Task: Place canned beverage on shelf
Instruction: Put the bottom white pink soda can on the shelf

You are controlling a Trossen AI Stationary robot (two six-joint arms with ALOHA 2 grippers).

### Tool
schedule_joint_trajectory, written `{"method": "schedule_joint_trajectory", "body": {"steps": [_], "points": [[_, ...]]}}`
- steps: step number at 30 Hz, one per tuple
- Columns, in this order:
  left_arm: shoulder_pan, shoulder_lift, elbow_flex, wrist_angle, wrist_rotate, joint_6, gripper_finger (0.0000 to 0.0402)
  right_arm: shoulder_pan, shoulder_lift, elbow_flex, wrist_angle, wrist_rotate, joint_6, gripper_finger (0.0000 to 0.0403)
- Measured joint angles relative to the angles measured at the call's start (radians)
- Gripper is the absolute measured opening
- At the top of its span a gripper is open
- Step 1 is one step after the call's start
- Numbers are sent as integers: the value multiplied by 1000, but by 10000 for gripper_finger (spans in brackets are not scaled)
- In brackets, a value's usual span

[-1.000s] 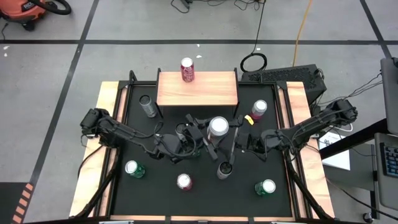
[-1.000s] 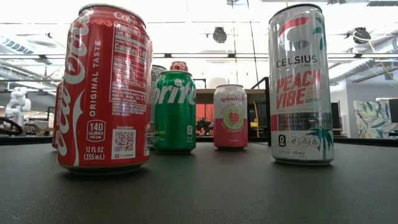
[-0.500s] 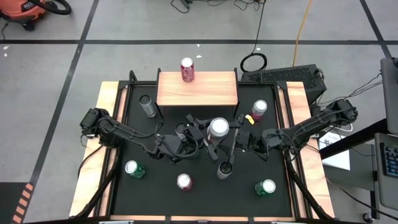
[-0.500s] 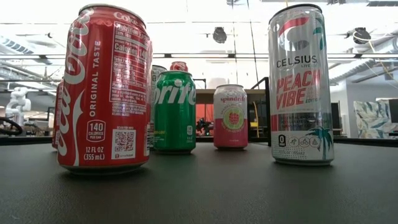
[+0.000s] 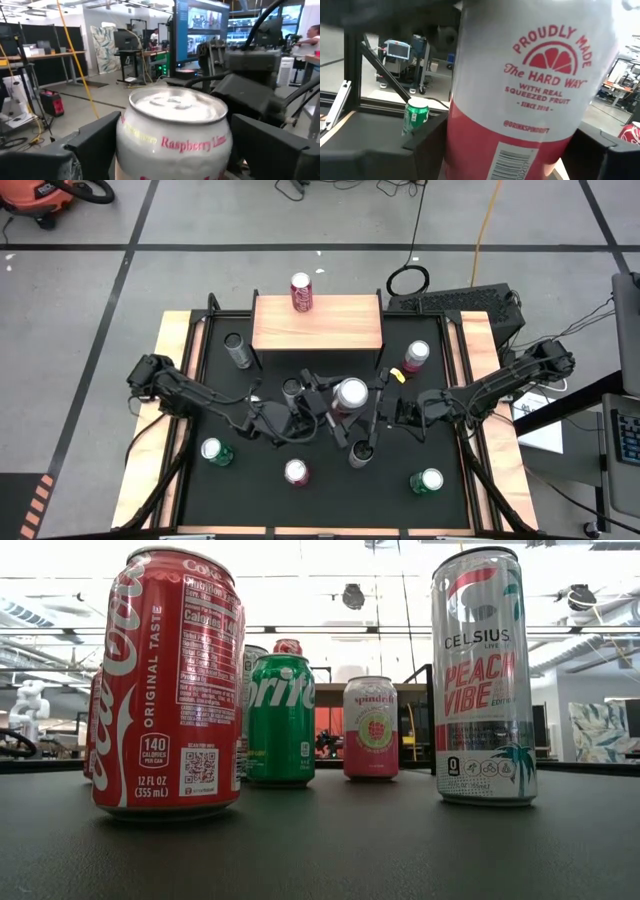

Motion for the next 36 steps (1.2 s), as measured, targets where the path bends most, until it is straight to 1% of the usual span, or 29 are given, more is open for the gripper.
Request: {"method": "schedule_joint_trajectory", "body": {"steps": [3, 11, 18, 21, 24, 29, 31, 34, 36], "points": [[-8, -9, 0, -9, 6, 1, 374, 0, 0, 0, -4, -30, 12, 291], [-52, -69, 0, -139, -11, 28, 375, 0, -5, 0, -30, -49, 12, 291], [-115, -130, 1, -295, -13, 46, 375, 0, -54, 0, -124, -221, 45, 291], [-127, -138, 1, -364, 24, 33, 375, 0, -74, 0, -152, -305, 61, 290], [-130, -138, 1, -425, 72, -22, 375, 0, -86, 0, -175, -382, 67, 290], [-127, -137, 1, -464, 149, -93, 375, 0, -88, 0, -189, -524, 59, 290], [-127, -137, 1, -467, 156, -112, 375, 0, -88, 0, -185, -564, 50, 290], [-127, -130, 1, -457, 194, -121, 375, 0, -88, 0, -184, -607, 32, 290], [-127, -115, 1, -443, 195, -126, 375, 0, -88, 0, -182, -646, 17, 290]]}}
